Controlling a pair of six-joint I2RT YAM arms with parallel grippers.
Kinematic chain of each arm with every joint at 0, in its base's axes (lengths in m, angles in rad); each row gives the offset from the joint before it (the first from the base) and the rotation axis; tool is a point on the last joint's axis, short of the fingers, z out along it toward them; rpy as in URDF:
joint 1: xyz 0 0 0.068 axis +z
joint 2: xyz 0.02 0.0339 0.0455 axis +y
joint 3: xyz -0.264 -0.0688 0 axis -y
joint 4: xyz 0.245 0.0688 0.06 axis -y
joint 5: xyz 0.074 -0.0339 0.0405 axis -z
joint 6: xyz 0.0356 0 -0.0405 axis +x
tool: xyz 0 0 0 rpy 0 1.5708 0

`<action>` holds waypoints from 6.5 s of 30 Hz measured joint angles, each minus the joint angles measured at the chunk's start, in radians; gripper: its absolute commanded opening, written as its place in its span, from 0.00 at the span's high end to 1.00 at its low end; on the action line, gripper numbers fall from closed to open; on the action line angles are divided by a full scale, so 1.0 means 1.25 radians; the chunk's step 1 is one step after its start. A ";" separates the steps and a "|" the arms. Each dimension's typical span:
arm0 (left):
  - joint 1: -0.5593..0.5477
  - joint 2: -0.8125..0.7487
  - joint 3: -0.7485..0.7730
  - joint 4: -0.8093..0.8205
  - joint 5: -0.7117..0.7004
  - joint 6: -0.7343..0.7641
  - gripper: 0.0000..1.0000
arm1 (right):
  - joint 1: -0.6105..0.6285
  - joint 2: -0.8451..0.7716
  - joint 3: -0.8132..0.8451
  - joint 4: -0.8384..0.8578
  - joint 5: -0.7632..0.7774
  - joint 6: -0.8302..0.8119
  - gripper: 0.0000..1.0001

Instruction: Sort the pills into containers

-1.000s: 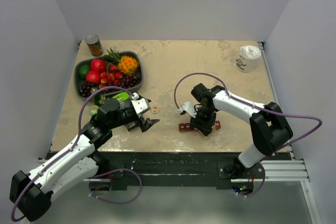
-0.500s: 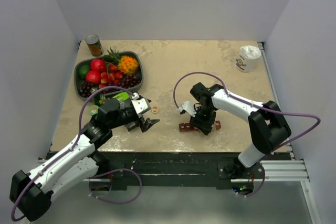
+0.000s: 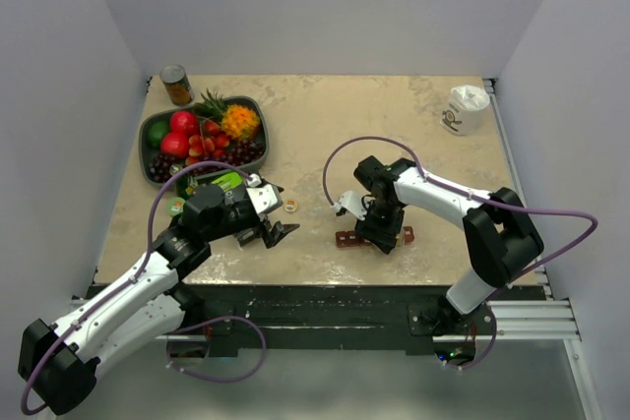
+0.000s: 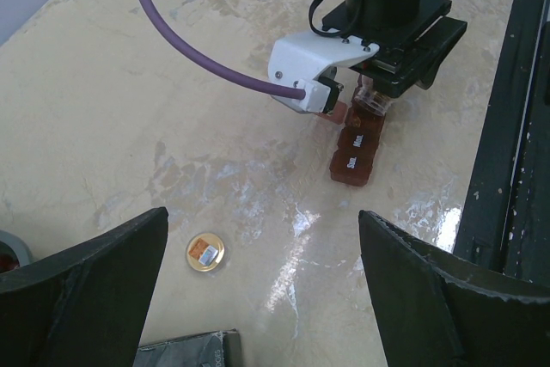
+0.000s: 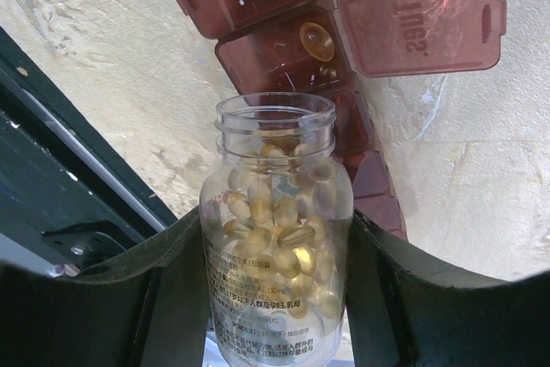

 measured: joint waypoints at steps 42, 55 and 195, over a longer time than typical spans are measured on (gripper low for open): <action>0.000 0.000 0.000 0.000 0.001 0.000 0.04 | 0.043 0.011 0.014 -0.011 0.048 0.005 0.88; 0.000 0.001 0.000 0.000 0.003 0.000 0.04 | 0.049 0.020 0.021 -0.012 0.049 0.005 0.87; -0.006 0.644 0.373 -0.294 -0.409 -0.367 0.22 | -0.289 -0.397 -0.100 0.699 -0.577 0.227 0.87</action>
